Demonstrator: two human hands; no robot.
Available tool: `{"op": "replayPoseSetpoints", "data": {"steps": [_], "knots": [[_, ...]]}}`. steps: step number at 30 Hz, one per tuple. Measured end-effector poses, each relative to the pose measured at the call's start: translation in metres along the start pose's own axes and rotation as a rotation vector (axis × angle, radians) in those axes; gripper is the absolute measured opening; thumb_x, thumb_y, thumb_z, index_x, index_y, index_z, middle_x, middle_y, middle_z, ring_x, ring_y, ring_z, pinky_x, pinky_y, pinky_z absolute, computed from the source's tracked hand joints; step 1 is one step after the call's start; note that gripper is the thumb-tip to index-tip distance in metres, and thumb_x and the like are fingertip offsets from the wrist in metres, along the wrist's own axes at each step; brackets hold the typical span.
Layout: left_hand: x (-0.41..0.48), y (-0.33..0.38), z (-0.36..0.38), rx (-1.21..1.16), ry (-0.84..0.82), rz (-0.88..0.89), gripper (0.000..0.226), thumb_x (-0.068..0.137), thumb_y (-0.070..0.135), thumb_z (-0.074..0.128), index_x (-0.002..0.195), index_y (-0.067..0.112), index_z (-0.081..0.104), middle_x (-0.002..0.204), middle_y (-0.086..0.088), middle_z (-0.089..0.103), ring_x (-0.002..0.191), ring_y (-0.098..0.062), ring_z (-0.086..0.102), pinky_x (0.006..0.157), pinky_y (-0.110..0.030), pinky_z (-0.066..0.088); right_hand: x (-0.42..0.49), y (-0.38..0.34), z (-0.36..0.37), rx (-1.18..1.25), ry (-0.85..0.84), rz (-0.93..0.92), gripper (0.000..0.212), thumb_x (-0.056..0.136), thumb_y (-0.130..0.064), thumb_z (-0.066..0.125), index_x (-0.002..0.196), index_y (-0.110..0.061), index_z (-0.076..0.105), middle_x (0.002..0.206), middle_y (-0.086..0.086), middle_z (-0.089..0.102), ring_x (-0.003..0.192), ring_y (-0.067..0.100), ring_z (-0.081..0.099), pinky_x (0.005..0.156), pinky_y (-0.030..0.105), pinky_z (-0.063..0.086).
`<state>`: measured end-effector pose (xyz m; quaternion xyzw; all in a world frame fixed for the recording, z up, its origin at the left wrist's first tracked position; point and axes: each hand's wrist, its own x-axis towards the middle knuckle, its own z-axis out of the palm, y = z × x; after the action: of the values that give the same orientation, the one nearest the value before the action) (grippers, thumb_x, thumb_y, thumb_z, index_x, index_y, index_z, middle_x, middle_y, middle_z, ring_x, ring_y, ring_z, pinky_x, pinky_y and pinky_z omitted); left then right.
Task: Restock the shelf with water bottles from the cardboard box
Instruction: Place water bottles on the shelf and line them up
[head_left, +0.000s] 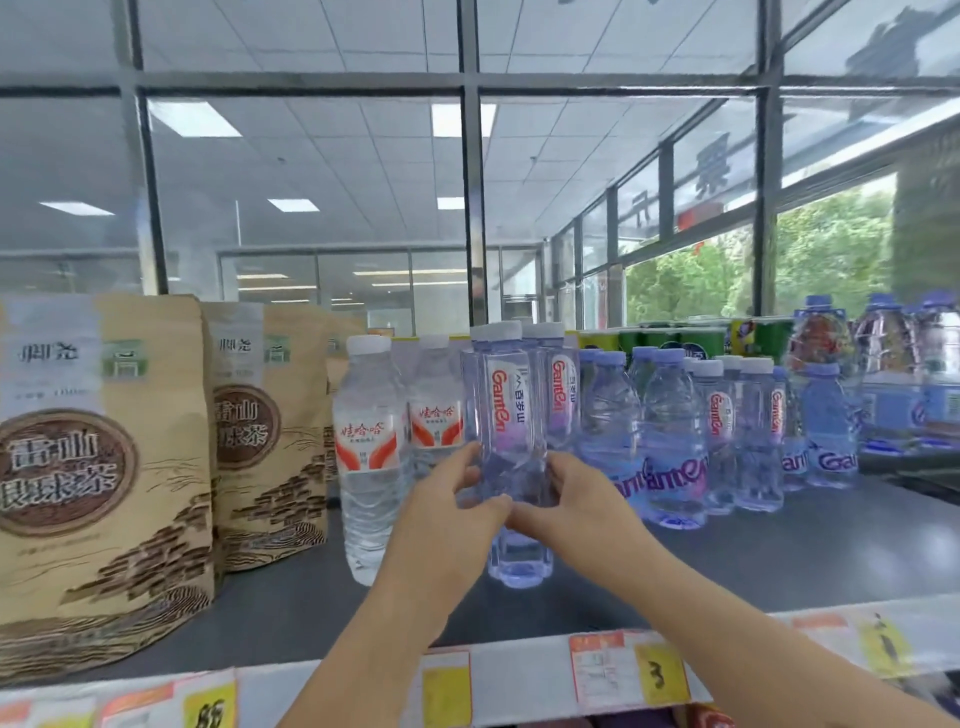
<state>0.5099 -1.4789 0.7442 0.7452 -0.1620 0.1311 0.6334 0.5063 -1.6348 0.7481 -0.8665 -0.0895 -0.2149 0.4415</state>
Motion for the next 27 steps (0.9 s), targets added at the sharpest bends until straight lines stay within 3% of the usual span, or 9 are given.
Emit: {"op": "replayPoseSetpoints", "data": {"steps": [4, 8, 10, 13, 15, 18, 20, 24, 27], "knots": [[0.007, -0.006, 0.005, -0.006, 0.009, 0.014, 0.063, 0.089, 0.014, 0.068, 0.138, 0.047, 0.047, 0.098, 0.039, 0.058, 0.094, 0.012, 0.062, 0.091, -0.037, 0.057, 0.006, 0.002, 0.005, -0.049, -0.005, -0.014, 0.053, 0.073, -0.053, 0.070, 0.121, -0.031, 0.058, 0.108, -0.010, 0.071, 0.101, 0.011, 0.066, 0.090, 0.037, 0.054], [0.008, -0.003, 0.009, 0.011, -0.007, 0.020, 0.066, 0.089, 0.014, 0.067, 0.093, 0.079, 0.050, 0.089, 0.052, 0.056, 0.087, 0.022, 0.058, 0.088, -0.036, 0.056, 0.008, 0.005, 0.008, -0.078, 0.017, -0.036, 0.047, 0.074, -0.058, 0.064, 0.116, -0.038, 0.057, 0.094, -0.019, 0.068, 0.090, 0.004, 0.064, 0.072, 0.020, 0.049], [0.007, -0.001, 0.011, -0.005, -0.001, 0.005, 0.069, 0.088, 0.015, 0.067, 0.087, 0.082, 0.047, 0.089, 0.053, 0.055, 0.092, 0.016, 0.061, 0.091, -0.040, 0.056, 0.010, 0.005, 0.008, -0.073, 0.018, -0.033, 0.049, 0.071, -0.060, 0.062, 0.115, -0.038, 0.057, 0.095, -0.018, 0.068, 0.090, 0.004, 0.063, 0.073, 0.021, 0.049], [0.005, 0.000, 0.012, -0.031, 0.008, 0.020, 0.064, 0.088, 0.016, 0.067, 0.093, 0.077, 0.050, 0.091, 0.052, 0.055, 0.097, 0.014, 0.059, 0.096, -0.042, 0.055, 0.008, 0.004, 0.009, -0.081, 0.021, -0.023, 0.052, 0.071, -0.060, 0.060, 0.118, -0.039, 0.056, 0.104, -0.016, 0.069, 0.096, 0.007, 0.064, 0.079, 0.024, 0.050], [0.001, 0.000, 0.012, -0.024, 0.016, 0.043, 0.058, 0.089, 0.016, 0.067, 0.111, 0.067, 0.052, 0.092, 0.050, 0.057, 0.094, 0.020, 0.056, 0.099, -0.040, 0.053, 0.006, 0.002, 0.008, -0.096, 0.016, -0.022, 0.060, 0.068, -0.063, 0.058, 0.122, -0.037, 0.053, 0.107, -0.016, 0.068, 0.100, 0.008, 0.064, 0.080, 0.024, 0.050], [-0.005, 0.005, 0.011, 0.042, 0.062, 0.117, 0.053, 0.088, 0.019, 0.068, 0.121, 0.057, 0.053, 0.096, 0.052, 0.053, 0.098, 0.025, 0.051, 0.096, -0.024, 0.046, -0.003, -0.003, 0.001, -0.106, 0.046, -0.018, 0.077, 0.068, -0.068, 0.059, 0.136, -0.034, 0.045, 0.107, -0.017, 0.058, 0.104, 0.009, 0.059, 0.077, 0.020, 0.043], [-0.010, 0.009, 0.012, 0.051, 0.093, 0.151, 0.051, 0.088, 0.021, 0.068, 0.128, 0.049, 0.054, 0.105, 0.041, 0.056, 0.110, 0.013, 0.053, 0.098, -0.028, 0.047, -0.013, -0.004, -0.006, -0.099, 0.081, -0.006, 0.083, 0.076, -0.064, 0.063, 0.147, -0.028, 0.038, 0.118, -0.011, 0.057, 0.111, 0.012, 0.057, 0.086, 0.025, 0.043], [-0.033, 0.019, 0.024, -0.010, 0.086, 0.149, 0.040, 0.091, 0.019, 0.067, 0.128, 0.035, 0.060, 0.113, 0.022, 0.060, 0.106, -0.004, 0.061, 0.092, -0.045, 0.055, -0.048, -0.003, -0.021, -0.087, 0.156, -0.061, 0.056, 0.088, -0.042, 0.068, 0.137, -0.020, 0.055, 0.122, -0.005, 0.065, 0.109, 0.008, 0.059, 0.094, 0.025, 0.046], [-0.066, 0.021, 0.041, -0.075, 0.066, 0.114, 0.032, 0.091, 0.015, 0.068, 0.114, 0.037, 0.066, 0.112, 0.010, 0.066, 0.092, -0.006, 0.067, 0.076, -0.038, 0.061, -0.088, 0.000, -0.038, -0.007, 0.178, -0.095, 0.041, 0.088, -0.033, 0.069, 0.127, -0.022, 0.064, 0.112, -0.011, 0.068, 0.102, 0.001, 0.061, 0.089, 0.017, 0.045]]}}
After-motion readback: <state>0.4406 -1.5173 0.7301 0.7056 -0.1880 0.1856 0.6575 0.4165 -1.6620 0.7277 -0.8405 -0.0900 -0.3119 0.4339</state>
